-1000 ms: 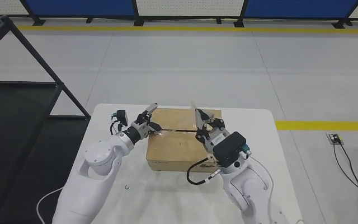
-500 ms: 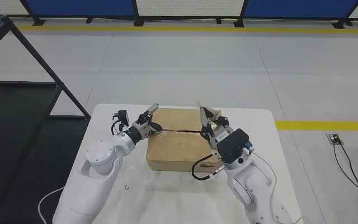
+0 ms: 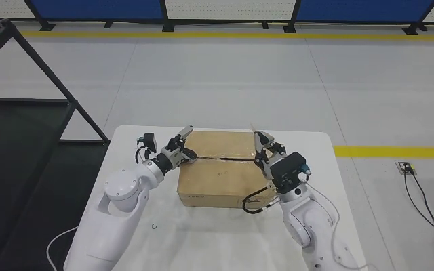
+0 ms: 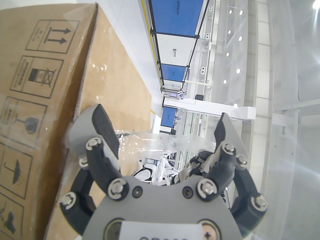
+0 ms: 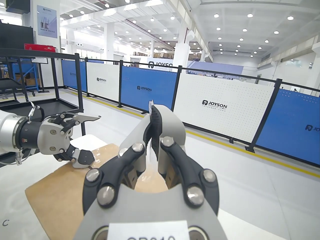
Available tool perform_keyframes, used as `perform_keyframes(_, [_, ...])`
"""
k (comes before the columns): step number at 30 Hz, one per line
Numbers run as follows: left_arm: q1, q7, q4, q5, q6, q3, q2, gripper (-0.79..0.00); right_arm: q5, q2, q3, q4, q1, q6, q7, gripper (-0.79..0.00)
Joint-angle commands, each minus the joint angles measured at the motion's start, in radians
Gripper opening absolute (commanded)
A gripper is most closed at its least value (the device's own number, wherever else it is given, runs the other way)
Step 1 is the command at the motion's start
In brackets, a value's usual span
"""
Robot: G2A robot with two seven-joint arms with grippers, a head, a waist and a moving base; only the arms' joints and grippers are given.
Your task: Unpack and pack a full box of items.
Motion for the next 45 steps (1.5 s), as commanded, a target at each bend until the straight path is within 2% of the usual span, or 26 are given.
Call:
perform_keyframes(1, [0.000,0.000,-0.001,0.002,0.002,0.001,-0.001,0.000,0.004,0.002,0.010,0.003,-0.010,-0.001,0.000,-0.785])
perform_keyframes(8, [-0.002,-0.003,-0.002,0.009,0.005,0.005,-0.004,0.000,0.012,0.008,0.040,0.017,-0.037,0.007,0.028,-0.785])
perform_keyframes(15, [-0.004,-0.005,-0.003,0.016,0.011,0.007,-0.007,0.000,0.005,0.008,0.035,0.029,-0.054,0.062,0.056,-0.785])
perform_keyframes(26, [0.001,-0.007,-0.007,0.020,0.009,0.000,-0.009,0.000,0.043,0.008,0.054,0.069,-0.075,0.108,0.036,-0.785])
perform_keyframes(45, [0.015,-0.014,-0.028,0.035,0.012,-0.011,-0.012,0.000,0.078,0.011,0.068,0.149,-0.092,0.115,-0.013,-0.785])
